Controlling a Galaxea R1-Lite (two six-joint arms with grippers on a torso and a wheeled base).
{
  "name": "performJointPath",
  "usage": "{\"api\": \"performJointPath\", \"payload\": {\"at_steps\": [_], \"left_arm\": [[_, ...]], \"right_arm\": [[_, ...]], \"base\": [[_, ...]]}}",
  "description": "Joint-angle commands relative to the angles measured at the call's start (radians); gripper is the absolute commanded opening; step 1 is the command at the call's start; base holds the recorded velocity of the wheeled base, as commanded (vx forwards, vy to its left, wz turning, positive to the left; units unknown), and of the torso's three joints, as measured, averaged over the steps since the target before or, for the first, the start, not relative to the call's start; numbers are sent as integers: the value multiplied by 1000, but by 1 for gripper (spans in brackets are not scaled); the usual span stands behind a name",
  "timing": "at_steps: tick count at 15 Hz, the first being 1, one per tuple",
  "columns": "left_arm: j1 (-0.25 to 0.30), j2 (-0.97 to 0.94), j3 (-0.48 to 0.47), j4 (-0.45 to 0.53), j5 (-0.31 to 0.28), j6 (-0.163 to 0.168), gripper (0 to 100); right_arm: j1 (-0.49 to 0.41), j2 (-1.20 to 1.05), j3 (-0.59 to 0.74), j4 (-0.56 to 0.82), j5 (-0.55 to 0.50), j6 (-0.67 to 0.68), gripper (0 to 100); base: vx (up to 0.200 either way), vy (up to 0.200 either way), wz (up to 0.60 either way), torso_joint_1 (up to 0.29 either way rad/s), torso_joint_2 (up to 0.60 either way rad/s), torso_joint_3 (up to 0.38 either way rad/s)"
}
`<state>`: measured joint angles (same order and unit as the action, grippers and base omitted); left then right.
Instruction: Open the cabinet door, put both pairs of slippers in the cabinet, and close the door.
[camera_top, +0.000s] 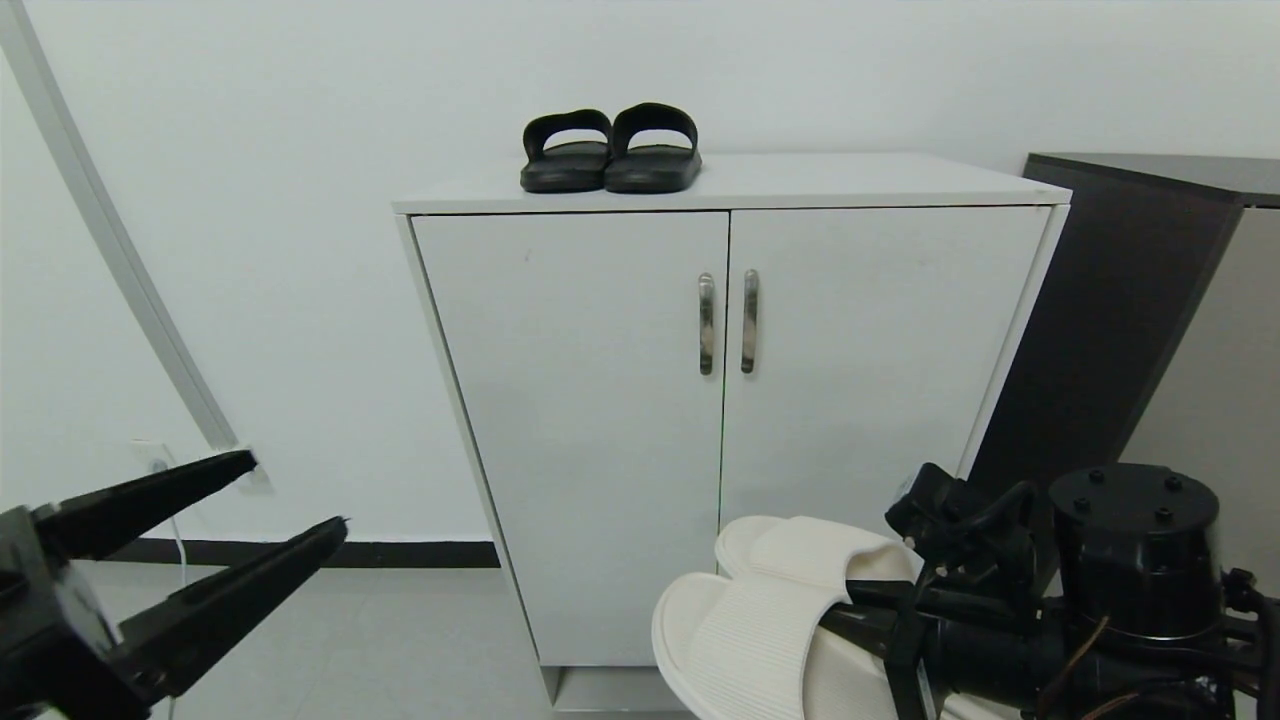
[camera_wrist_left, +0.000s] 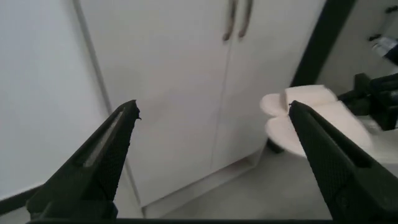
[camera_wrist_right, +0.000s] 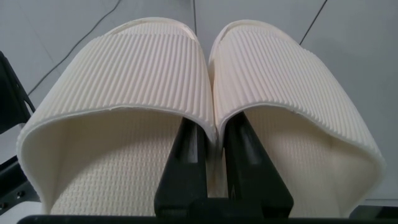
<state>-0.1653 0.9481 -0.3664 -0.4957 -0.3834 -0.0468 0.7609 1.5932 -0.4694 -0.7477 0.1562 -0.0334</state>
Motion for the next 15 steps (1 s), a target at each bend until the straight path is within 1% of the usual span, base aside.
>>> {"api": "performJointPath", "payload": {"at_steps": [1,2,4,5,6,7,10,11,12,13,14,15], "left_arm": [[-76,198,-65,-73,-8,-11,100],[-112,239,-103,-84,-8,-16,100],[-180,314,-175,-104,-8,-50,100],[-204,340,-204,-109,-8,-64,100],[-249,400,-281,-110,-8,-102,100],[-281,442,-333,-112,-8,-120,100],[-370,584,-480,-112,-14,-125,100],[-390,633,-534,-110,-31,-127,100],[-404,675,-588,-103,-42,-137,100],[-418,718,-651,-86,-45,-162,100],[-421,742,-694,-70,-49,-180,100],[-422,788,-770,-49,-72,-219,100]], "right_arm": [[0,2,3,-1,0,-2,0],[-2,-2,5,-1,0,1,0],[-2,-4,3,-1,-1,0,0],[-2,-6,3,-1,-1,0,0],[-2,-6,5,-1,-1,0,0],[-2,-6,5,-1,-1,0,0],[-2,-2,6,1,2,6,0],[-2,1,8,-1,2,4,0],[0,5,6,-1,2,4,0],[0,11,6,-1,2,4,0],[-2,14,6,-1,2,4,0],[0,14,8,-1,2,6,0]], "base": [[0,0,0,0,0,0],[0,0,0,0,0,0],[0,0,0,0,0,0],[0,0,0,0,0,0],[0,0,0,0,0,0],[0,0,0,0,0,0],[0,0,0,0,0,0],[0,0,0,0,0,0],[0,0,0,0,0,0],[0,0,0,0,0,0],[0,0,0,0,0,0],[0,0,0,0,0,0]]}}
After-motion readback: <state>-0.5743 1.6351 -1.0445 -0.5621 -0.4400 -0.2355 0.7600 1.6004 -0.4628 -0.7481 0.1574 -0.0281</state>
